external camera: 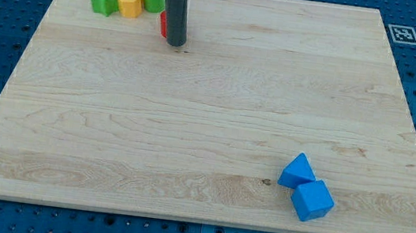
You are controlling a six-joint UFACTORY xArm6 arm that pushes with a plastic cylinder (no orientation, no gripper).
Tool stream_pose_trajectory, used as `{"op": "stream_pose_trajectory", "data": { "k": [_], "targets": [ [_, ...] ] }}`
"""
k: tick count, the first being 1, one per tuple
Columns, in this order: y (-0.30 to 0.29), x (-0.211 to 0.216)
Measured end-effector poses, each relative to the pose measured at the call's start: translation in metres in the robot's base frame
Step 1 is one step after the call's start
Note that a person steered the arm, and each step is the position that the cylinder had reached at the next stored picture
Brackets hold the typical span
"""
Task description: Add the red circle into the group of blocks
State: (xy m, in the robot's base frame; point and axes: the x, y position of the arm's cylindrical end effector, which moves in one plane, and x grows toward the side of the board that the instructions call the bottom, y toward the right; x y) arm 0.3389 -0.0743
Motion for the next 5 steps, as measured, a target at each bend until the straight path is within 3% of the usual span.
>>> {"op": "stream_pose_trajectory", "data": {
  "k": [3,5],
  "targets": [
    [0.023,-0.001],
    [-0.044,-0.034]
  ]
}}
